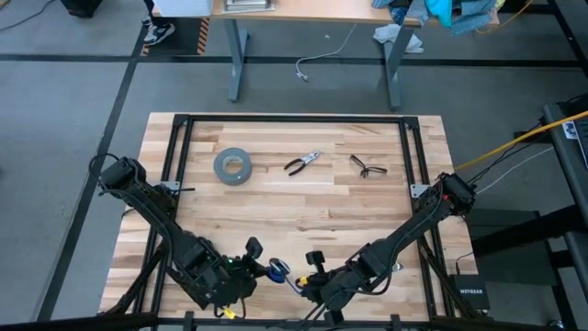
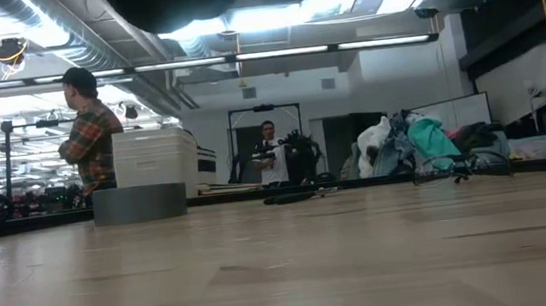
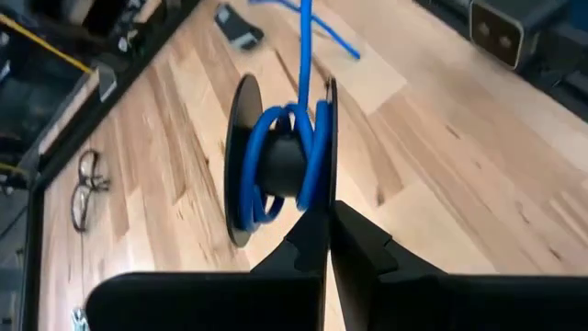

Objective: Coil cords
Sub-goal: Coil the blue wire cable onto the black spool

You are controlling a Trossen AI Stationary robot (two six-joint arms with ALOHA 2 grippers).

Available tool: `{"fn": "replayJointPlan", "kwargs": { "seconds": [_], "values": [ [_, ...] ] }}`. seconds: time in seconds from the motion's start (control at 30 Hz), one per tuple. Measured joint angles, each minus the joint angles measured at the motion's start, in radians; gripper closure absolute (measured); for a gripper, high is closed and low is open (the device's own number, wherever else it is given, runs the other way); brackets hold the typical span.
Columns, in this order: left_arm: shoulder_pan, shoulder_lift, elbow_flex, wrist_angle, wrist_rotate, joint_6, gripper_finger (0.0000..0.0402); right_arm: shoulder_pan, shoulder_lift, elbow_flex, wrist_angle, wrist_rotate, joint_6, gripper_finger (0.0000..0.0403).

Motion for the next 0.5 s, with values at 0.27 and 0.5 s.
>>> {"fn": "replayJointPlan", "kwargs": {
  "seconds": [0.27, 0.5],
  "values": [
    [0.032, 0.008, 0.0, 0.044, 0.063, 0.012, 0.0401, 0.001, 0.0, 0.069, -0.002, -0.005, -0.07, 0.0399],
    [0.054, 0.055, 0.0, 0.215, 0.143, 0.166, 0.0401, -0.007, -0.002, 0.149, 0.003, 0.033, -0.152, 0.0398]
  ]
}}
